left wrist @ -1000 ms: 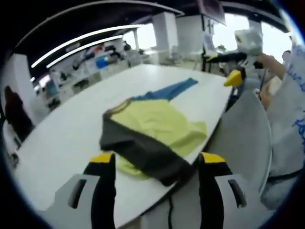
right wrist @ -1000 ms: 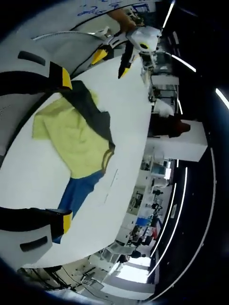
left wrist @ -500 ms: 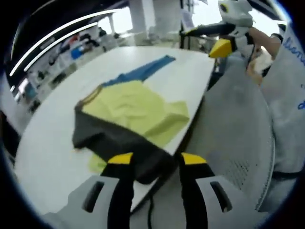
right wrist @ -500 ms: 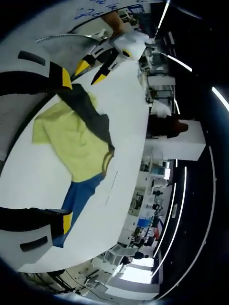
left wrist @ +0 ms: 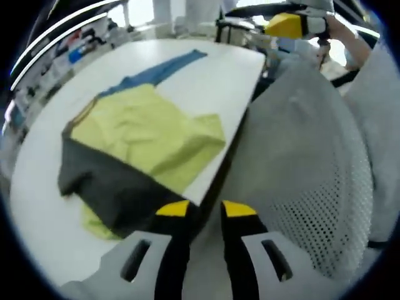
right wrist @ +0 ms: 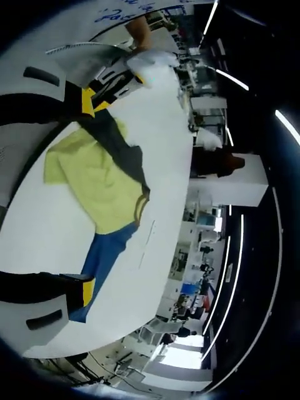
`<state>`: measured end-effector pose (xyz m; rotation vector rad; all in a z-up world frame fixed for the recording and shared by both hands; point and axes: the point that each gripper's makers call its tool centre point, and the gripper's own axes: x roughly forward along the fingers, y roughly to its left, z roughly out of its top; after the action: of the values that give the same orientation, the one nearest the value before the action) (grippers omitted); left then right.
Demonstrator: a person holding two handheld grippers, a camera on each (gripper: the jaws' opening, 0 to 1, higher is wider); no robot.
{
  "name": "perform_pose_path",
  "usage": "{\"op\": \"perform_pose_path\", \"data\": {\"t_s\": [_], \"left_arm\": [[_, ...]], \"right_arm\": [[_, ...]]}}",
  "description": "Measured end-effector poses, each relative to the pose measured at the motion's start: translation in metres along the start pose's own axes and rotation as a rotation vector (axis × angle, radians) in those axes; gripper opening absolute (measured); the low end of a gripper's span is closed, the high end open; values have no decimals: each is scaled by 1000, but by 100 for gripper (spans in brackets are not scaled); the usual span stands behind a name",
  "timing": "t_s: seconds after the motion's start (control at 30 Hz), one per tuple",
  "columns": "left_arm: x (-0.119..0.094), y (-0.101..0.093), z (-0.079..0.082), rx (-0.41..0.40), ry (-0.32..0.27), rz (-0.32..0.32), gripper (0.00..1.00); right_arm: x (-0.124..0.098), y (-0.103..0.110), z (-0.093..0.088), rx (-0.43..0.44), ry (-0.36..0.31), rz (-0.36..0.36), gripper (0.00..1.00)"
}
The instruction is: Fold the garment on the visible template until the final outline fits inside the template.
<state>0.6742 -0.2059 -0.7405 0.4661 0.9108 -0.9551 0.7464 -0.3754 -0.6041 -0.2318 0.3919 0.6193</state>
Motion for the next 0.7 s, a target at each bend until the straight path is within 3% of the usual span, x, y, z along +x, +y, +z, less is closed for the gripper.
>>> {"op": "perform_pose_path", "data": {"t_s": [0.13,0.33,0.7], "left_arm": [[9,1,-9,5,35,10,18],[17,3,-13,-19,40,-7,13],[25,4,-21,-15,63,11,16]], "right_arm": [[0,0,2,8,-9,0,100],[1,2,-1,13,-1,8,99],[2,3,-5,25,6,18,99]]}}
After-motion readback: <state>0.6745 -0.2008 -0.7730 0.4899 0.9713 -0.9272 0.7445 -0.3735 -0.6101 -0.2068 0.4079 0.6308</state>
